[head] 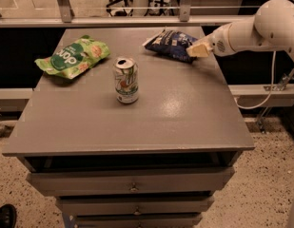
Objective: Move blue chip bag near 7up can
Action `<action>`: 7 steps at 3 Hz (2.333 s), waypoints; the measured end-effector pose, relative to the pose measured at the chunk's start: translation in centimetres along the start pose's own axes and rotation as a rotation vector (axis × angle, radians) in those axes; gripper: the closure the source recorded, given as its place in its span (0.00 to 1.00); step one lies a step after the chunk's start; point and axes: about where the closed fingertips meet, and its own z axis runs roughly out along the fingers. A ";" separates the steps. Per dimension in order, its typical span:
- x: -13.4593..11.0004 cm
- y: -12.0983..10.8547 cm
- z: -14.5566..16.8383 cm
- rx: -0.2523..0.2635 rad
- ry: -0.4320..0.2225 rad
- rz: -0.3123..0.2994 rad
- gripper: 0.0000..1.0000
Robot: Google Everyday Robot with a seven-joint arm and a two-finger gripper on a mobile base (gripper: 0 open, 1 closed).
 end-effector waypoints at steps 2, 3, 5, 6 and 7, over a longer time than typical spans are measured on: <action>-3.2 3.6 -2.6 -0.045 -0.067 -0.084 1.00; -3.8 8.6 -3.6 -0.123 -0.087 -0.129 1.00; -2.3 15.3 -2.6 -0.223 -0.064 -0.146 1.00; -1.7 16.9 -2.3 -0.237 -0.044 -0.146 0.83; -1.0 17.5 -2.5 -0.243 -0.028 -0.148 0.60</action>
Offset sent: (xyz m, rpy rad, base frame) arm -0.0648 0.0423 0.0570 0.0172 -0.1055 0.1571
